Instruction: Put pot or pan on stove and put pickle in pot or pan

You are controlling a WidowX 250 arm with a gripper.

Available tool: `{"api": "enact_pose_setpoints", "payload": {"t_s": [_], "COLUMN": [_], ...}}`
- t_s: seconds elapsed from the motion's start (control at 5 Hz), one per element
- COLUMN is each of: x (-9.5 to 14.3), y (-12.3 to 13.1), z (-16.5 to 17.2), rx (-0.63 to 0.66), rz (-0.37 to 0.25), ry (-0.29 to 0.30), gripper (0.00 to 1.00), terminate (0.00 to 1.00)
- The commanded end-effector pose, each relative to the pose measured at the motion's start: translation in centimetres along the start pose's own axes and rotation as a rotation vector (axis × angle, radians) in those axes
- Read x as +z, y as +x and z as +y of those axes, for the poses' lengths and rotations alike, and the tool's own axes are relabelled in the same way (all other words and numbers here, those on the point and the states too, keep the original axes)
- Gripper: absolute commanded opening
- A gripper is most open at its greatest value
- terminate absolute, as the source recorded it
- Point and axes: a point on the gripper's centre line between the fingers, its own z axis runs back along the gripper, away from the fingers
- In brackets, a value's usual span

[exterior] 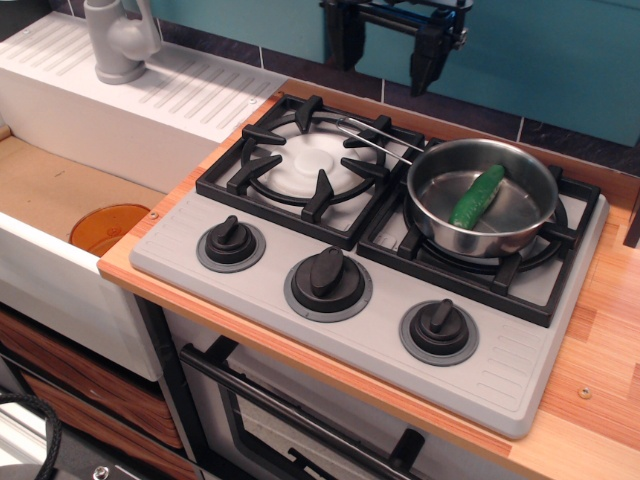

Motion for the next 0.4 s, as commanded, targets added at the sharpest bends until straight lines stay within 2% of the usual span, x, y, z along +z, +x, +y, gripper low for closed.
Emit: {"api": "enact_pose_setpoints", "payload": {"t_s": [0.0,0.2], "x": [0.76,0.49], "y": [2.12,2.15], "z": [1.11,1.42], "rx": [0.039,0.035], "rz": [-0.040,-0.041], "ry": [0.017,0.003], "gripper": [1.00,1.00], "terminate": [0.00,1.00]}}
